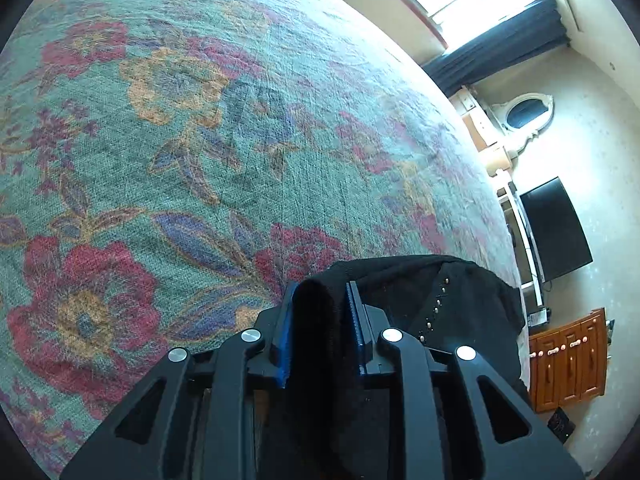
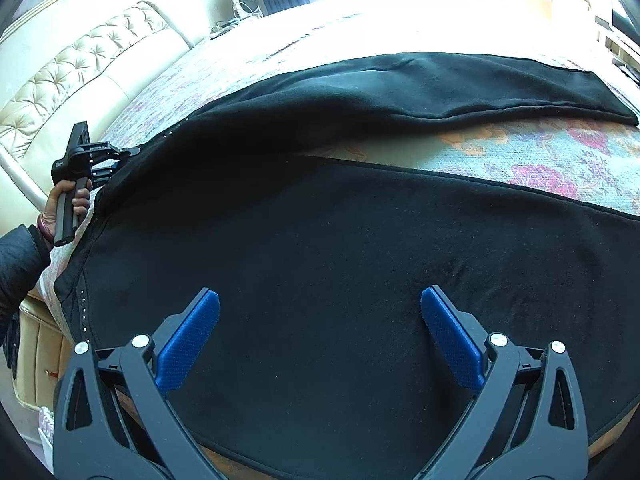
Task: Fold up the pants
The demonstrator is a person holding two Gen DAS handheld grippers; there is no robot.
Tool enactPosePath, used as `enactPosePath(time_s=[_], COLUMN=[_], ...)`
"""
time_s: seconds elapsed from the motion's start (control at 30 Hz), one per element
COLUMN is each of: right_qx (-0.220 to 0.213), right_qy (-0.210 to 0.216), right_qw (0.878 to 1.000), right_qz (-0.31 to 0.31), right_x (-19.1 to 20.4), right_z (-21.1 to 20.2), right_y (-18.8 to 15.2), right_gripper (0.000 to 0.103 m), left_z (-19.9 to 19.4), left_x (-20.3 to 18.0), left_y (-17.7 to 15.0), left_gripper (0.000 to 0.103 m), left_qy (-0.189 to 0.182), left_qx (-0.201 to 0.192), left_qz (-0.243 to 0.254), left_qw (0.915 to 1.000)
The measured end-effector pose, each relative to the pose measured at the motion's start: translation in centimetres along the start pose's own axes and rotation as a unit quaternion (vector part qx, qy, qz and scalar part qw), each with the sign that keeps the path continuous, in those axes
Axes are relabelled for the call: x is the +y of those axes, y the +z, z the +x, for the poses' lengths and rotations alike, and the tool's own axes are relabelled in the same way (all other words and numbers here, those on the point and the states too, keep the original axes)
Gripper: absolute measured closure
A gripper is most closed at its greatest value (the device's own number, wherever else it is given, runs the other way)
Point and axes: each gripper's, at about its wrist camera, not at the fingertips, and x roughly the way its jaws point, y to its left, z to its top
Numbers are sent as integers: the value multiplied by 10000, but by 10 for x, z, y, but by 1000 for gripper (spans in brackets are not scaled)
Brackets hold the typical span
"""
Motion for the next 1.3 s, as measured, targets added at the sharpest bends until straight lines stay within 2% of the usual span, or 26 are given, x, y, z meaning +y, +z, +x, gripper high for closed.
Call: enactPosePath(time_s=[0.1,0.2,0.27,0.37,0.43,0.53,0.57,0.63,0.67,0.73,0.77,0.8,0.83,0.87,0.9,0.97,1.03,1.1,1.2,1.3], right_qx=[75,-55,-356,-629,-404,203,371,743,969,1395,1535,1566,1565,1530,1454,1186,812,310,-397,-901], right_qy=[297,633,806,663,638,163,47,53,75,160,120,100,87,102,60,-187,-368,-480,-756,-951], right_qw=[9995,9974,9936,9861,9793,9685,9633,9565,9539,9476,9440,9428,9440,9457,9465,9447,9434,9444,9341,9197], right_qz=[-17,-345,-707,-1388,-1877,-2476,-2657,-2820,-2840,-2869,-2919,-2942,-2905,-2866,-2881,-3051,-3194,-3239,-3468,-3702], right_x=[-4,-9,-14,-23,-29,-35,-38,-41,-43,-44,-45,-44,-46,-45,-41,-31,-22,-14,1,10], right_z=[-1,-4,-12,-5,21,75,92,119,132,151,159,161,160,157,153,139,116,80,20,-31], right_y=[12,46,84,151,194,241,251,264,267,269,265,263,263,263,262,257,248,236,199,142], right_gripper=[2,2,2,2,2,2,5,23,38,40,39,41,47,79,90,93,94,94,94,94], left_z=[-3,0,8,14,18,22,24,25,26,29,26,28,29,29,29,27,18,-1,-35,-69], left_x=[-3,-9,-16,-20,-23,-27,-27,-28,-28,-31,-30,-30,-32,-34,-37,-43,-50,-54,-64,-74], left_y=[-2,-3,-1,-2,-1,1,2,5,6,9,8,7,8,8,7,4,0,-6,-25,-60], left_gripper=[80,84,85,85,85,84,82,81,80,77,71,71,71,74,82,91,91,92,92,93], left_qy=[79,318,524,766,835,925,958,990,996,938,855,868,926,1007,1113,1079,1035,720,327,115], left_qx=[-42,-80,-89,-47,-34,-24,-21,-15,-14,-22,-70,-96,-107,-116,-174,-265,-462,-722,-1059,-1209], left_qz=[112,254,388,542,520,562,562,533,523,518,554,550,587,634,685,742,742,656,604,705], left_qw=[9999,9991,9978,9956,9951,9941,9938,9937,9936,9942,9948,9947,9939,9928,9913,9910,9908,9926,9920,9901])
